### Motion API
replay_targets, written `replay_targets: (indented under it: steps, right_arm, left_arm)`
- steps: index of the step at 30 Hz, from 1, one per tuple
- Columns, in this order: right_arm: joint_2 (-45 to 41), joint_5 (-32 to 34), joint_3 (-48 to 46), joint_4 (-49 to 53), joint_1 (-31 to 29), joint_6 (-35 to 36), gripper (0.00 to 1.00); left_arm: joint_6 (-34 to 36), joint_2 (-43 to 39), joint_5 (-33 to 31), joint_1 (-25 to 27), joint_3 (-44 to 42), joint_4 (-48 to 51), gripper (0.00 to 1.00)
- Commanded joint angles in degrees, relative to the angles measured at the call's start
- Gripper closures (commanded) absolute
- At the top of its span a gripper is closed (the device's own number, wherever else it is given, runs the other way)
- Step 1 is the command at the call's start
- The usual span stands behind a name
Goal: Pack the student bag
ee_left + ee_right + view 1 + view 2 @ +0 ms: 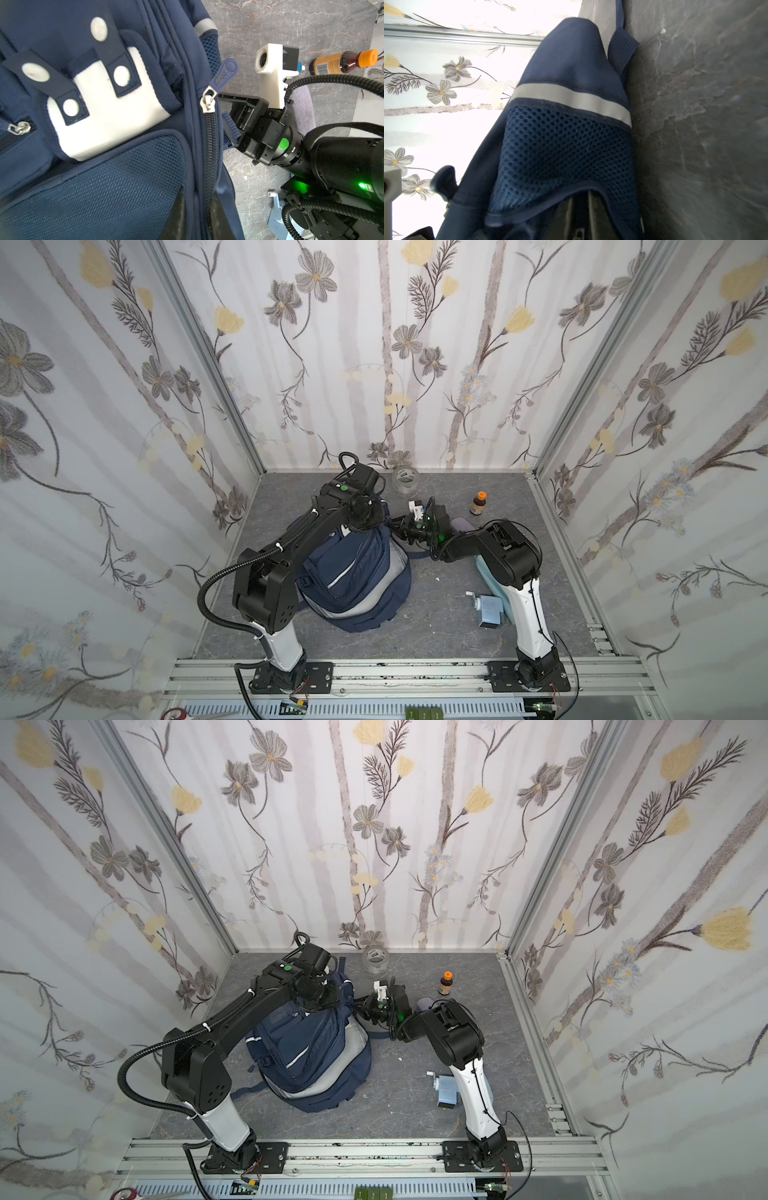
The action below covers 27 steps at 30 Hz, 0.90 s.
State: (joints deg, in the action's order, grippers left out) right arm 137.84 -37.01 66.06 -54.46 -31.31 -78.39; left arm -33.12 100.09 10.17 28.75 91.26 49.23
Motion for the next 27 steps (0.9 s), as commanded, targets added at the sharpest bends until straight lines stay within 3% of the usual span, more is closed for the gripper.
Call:
replay_targets:
  steps: [1, 10, 19, 22, 24, 26, 27]
  right_arm:
    - [-1.10, -2.09, -1.86, -1.99, 0.33, -0.32, 0.92]
    - [-3.60, -2.10, -6.30, -6.04, 0.91, -1.87, 1.00]
    - [-7.78, 0.39, -12.58, -8.15, 0.70, -3.19, 1.00]
    - [-10.07, 1.06, -13.24, -3.79, 0.75, 0.84, 1.00]
    - [-11.29, 1.30, -13.03, -0.96, 0.80, 3.68, 1.00]
    - [-12.31, 1.35, -12.30, 2.87, 0.83, 6.81, 1.00]
    - [-13.03, 1.50, -11.86, 5.15, 0.76, 8.80, 1.00]
  left_arm:
    - [0.20, -0.20, 1.41, 0.16, 0.85, -0.89, 1.00]
    - [-0.69, -0.31, -2.32, -0.10, 0.58, -0.56, 1.00]
    - [-1.90, 2.71, -2.44, 0.84, 0.04, -1.37, 1.00]
    - [-0.32, 4.84, 1.10, 0.94, 1.80, -0.75, 0.54]
    - [1.61, 6.28, 1.52, 0.86, 4.59, 0.78, 0.31]
    - [3.67, 8.09, 1.87, 0.78, 8.09, 2.12, 0.17]
    - [4.51, 9.39, 2.04, 0.69, 10.64, 3.25, 0.17]
